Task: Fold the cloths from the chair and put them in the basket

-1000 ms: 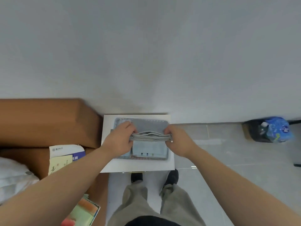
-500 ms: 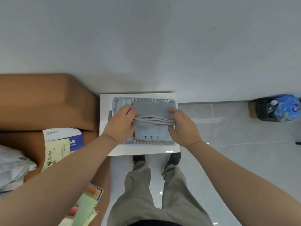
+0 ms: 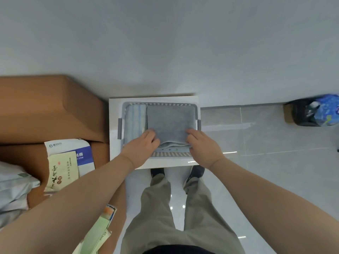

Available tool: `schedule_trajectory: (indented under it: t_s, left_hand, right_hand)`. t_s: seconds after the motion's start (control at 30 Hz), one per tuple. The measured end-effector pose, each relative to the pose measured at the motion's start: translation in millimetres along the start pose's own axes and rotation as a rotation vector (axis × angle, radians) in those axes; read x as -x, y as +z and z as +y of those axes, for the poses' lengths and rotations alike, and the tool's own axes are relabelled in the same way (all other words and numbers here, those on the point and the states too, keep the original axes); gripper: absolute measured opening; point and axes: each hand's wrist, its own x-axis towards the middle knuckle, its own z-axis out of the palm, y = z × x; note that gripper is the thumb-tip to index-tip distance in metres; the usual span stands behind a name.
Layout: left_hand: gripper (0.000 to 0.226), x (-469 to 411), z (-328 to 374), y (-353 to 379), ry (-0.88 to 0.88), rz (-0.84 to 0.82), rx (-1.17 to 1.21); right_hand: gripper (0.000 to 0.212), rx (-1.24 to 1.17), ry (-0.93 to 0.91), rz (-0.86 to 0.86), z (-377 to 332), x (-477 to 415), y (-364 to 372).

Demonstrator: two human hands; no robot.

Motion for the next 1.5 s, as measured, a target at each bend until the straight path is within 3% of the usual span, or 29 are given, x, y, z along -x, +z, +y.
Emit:
schedule_trajectory:
  t_s: [0.27, 0.33, 0.4, 0.47, 0.53, 0.6, 0.67, 0.83, 1.03, 1.23, 1.37, 1.43, 1.5]
  left_hand:
    - [0.049, 3.2, -1.8, 2.9, 0.015, -0.045, 0.067]
    - [0.033, 5.9, -4.7, 4.1, 0.049, -0.088, 0.081]
    - [0.024, 4.8, -9.7, -5.2, 0.059, -0.014, 0.064]
    - [0.037, -3.8, -16.3, -17.1, 0.056, 0.095, 0.032]
    - [0.059, -18.1, -21.9, -25.7, 0.014, 0.085, 0.015]
    - [0.088, -34.6, -26.0, -27.8, -0.035, -0.075, -0.020]
    - [0.105, -46.7, -27.6, -21.6, -0.074, -0.196, -0.105]
    - [0.120, -59.0, -32.6, -0.9, -0.100, -0.289, -0.164]
    - [0.125, -70.5, -26.6, 5.6, -0.127, -0.358, -0.174]
    - [0.120, -66.6, -19.8, -15.6, -0.143, -0.388, -0.169]
    - [0.093, -29.3, -5.3, -62.6, -0.161, -0.308, -0.050]
    - [0.074, -2.7, -0.3, -92.6, -0.196, -0.193, 0.094]
    - [0.057, 39.4, 16.1, -108.4, -0.242, -0.049, 0.227]
  right_hand:
    - [0.029, 0.133, -0.037, 0.014, 6.5, 6.7, 10.9]
    - [0.018, 0.204, -0.059, -0.009, 6.8, 8.1, 5.4]
    - [0.029, 0.271, -0.047, -0.008, 4.8, 4.9, -3.8]
    - [0.040, 0.299, -0.051, 0.037, -0.2, -7.6, -13.4]
    - [0.047, 0.312, -0.067, 0.002, -5.4, -26.0, -18.8]
    - [0.082, 0.349, -0.030, -0.240, -8.3, -44.5, -21.0]
    - [0.103, 0.421, 0.013, -0.401, -6.6, -57.6, -19.8]
    - [0.122, 0.555, 0.058, -0.488, 5.6, -71.9, -4.9]
    - [0.126, 0.597, 0.083, -0.515, 7.2, -79.9, 20.6]
    - [0.117, 0.554, 0.047, -0.488, 3.1, -73.9, 2.7]
    - [0.075, 0.367, -0.019, -0.332, -7.8, -45.5, -48.9]
    - [0.054, 0.188, -0.010, -0.200, -13.6, -30.8, -78.3]
    - [0.047, 0.038, 0.066, -0.032, -16.2, 1.1, -102.5]
